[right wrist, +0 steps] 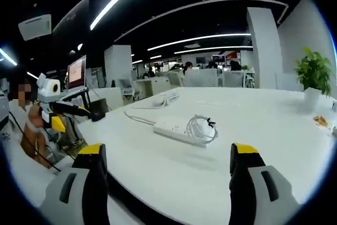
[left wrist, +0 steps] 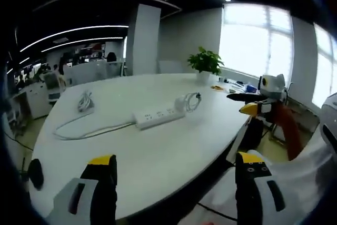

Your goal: Straighten the power strip on the desk, plug the charger into it

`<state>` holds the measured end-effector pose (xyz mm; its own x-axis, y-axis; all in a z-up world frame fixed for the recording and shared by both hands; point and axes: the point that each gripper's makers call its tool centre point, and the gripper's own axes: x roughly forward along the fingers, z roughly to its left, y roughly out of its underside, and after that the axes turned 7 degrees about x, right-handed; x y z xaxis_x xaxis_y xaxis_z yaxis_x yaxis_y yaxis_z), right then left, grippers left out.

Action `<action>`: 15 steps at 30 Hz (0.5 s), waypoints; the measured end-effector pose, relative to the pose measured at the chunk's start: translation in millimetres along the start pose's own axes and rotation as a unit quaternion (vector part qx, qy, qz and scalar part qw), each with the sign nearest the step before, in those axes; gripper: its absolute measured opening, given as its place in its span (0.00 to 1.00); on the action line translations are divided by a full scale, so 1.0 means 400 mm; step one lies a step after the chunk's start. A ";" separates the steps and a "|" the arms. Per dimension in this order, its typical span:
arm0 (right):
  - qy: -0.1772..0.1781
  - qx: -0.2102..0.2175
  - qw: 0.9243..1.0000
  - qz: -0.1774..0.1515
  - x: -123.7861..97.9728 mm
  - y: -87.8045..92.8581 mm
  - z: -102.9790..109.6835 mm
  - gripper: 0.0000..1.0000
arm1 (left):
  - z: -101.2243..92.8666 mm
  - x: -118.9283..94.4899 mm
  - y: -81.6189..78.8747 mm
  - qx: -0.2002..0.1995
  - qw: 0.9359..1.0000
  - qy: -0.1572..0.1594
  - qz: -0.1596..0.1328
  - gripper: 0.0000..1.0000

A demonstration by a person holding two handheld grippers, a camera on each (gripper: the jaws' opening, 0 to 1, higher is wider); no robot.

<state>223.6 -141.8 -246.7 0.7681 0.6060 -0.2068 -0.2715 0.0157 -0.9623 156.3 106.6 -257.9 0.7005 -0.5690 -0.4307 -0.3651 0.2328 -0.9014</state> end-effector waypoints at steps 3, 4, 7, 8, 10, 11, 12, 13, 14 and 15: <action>0.004 0.001 1.000 0.000 0.001 0.000 -0.006 0.94 | 0.002 0.000 -0.002 -0.001 1.000 -0.002 -0.002 0.93; 0.005 0.000 1.000 0.001 0.002 0.002 -0.007 0.94 | 0.002 0.001 0.000 0.000 1.000 -0.001 0.000 0.93; 0.007 -0.002 1.000 0.008 0.005 0.009 -0.009 0.94 | 0.006 0.006 0.005 0.001 1.000 -0.003 0.005 0.93; 0.008 -0.002 1.000 0.009 0.006 0.010 -0.010 0.93 | 0.007 0.007 0.006 0.001 1.000 -0.004 0.006 0.92; 0.011 -0.006 1.000 0.016 0.006 0.017 -0.014 0.93 | 0.005 0.011 0.011 0.002 1.000 -0.002 0.009 0.92; 0.012 -0.007 1.000 0.018 0.006 0.019 -0.015 0.93 | 0.003 0.013 0.014 0.003 1.000 -0.001 0.011 0.92; 0.012 -0.008 1.000 0.018 0.006 0.019 -0.015 0.93 | 0.002 0.014 0.016 0.006 1.000 0.000 0.014 0.92; 0.011 -0.008 1.000 0.017 0.005 0.018 -0.014 0.93 | 0.002 0.014 0.017 0.007 1.000 0.000 0.014 0.91; 0.011 -0.006 1.000 0.016 0.004 0.016 -0.015 0.93 | 0.002 0.014 0.014 0.007 1.000 -0.001 0.012 0.91; 0.011 -0.005 1.000 0.014 0.004 0.014 -0.015 0.93 | 0.000 0.013 0.012 0.008 1.000 0.001 0.010 0.91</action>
<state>226.7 -145.7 -253.5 0.7733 0.5880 -0.2374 -0.2874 -0.0087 -0.9578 158.3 104.8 -264.3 0.6924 -0.5653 -0.4485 -0.3691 0.2565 -0.8933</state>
